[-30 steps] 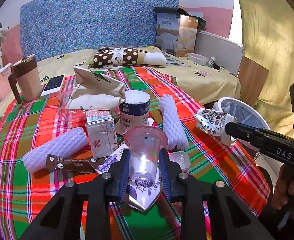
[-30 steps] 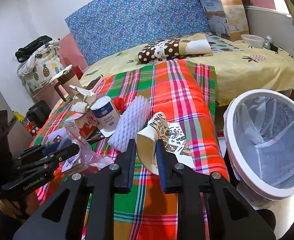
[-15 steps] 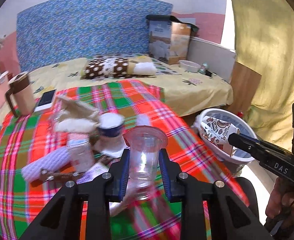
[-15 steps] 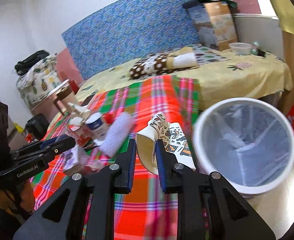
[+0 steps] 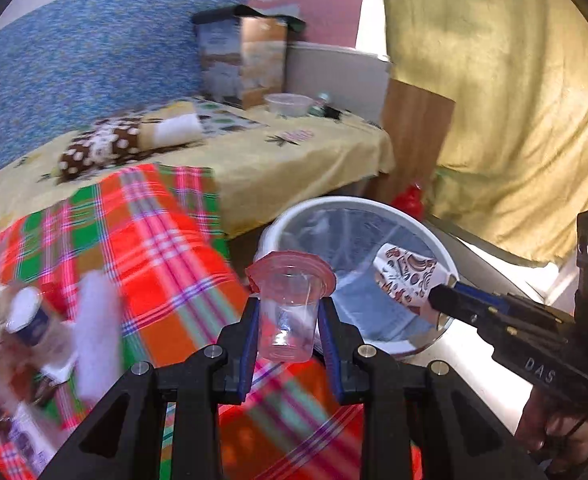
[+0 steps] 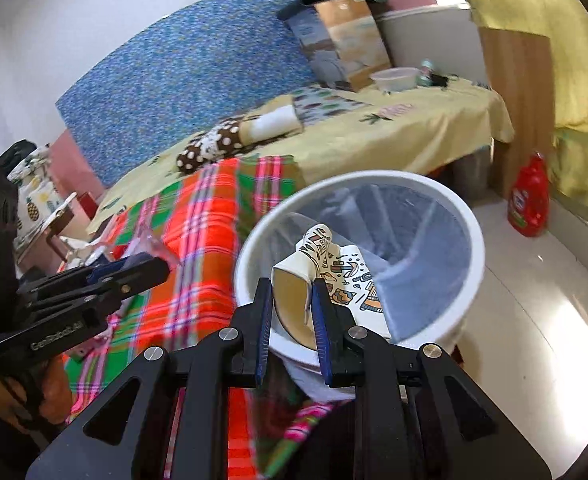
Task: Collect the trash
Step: 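Carry both cups over the white trash bin and open both tools to drop them, then move both open tools back over the trash on the bed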
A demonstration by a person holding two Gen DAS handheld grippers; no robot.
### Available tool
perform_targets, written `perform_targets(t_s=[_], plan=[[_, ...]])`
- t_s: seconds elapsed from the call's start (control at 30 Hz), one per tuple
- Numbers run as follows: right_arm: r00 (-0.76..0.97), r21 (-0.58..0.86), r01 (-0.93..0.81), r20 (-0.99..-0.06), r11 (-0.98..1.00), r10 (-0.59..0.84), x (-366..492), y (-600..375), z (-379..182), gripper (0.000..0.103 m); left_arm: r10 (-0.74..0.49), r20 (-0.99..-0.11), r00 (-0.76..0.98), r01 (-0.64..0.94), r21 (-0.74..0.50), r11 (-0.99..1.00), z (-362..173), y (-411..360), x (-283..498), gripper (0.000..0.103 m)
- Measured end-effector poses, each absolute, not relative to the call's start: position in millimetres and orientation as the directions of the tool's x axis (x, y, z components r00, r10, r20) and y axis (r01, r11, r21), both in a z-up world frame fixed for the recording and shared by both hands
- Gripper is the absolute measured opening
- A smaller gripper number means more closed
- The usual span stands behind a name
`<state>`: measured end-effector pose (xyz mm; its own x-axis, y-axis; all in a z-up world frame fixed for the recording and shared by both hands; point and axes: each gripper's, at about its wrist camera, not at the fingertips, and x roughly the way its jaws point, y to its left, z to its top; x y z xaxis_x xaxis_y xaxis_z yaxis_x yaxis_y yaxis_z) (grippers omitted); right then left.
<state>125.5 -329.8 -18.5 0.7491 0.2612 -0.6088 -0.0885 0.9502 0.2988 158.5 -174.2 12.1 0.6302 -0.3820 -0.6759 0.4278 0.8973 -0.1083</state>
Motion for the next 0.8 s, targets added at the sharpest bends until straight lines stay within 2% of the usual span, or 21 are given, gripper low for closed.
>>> perform_targets(t_s=[0.43, 0.5, 0.57, 0.8], plan=[[0.739, 0.307, -0.048, -0.629, 0.951, 0.24, 127, -354, -29, 0.026, -0.429, -0.724, 0.54, 0.493, -0.141, 0.858, -21, -226, 194, 0.03], [0.739, 0.307, -0.047, -0.63, 0.95, 0.24, 126, -356, -29, 0.028, -0.439, -0.721, 0.536, 0.497, -0.151, 0.855, -22, -228, 194, 0.033], [0.742, 0.301, -0.038, -0.63, 0.953, 0.229, 126, -355, -28, 0.029, -0.447, -0.716, 0.536, 0.497, -0.161, 0.853, -22, -225, 196, 0.042], [0.752, 0.286, -0.031, -0.625, 0.958, 0.211, 121, -355, -22, 0.033, -0.453, -0.697, 0.557, 0.478, -0.178, 0.86, -14, -212, 188, 0.043]])
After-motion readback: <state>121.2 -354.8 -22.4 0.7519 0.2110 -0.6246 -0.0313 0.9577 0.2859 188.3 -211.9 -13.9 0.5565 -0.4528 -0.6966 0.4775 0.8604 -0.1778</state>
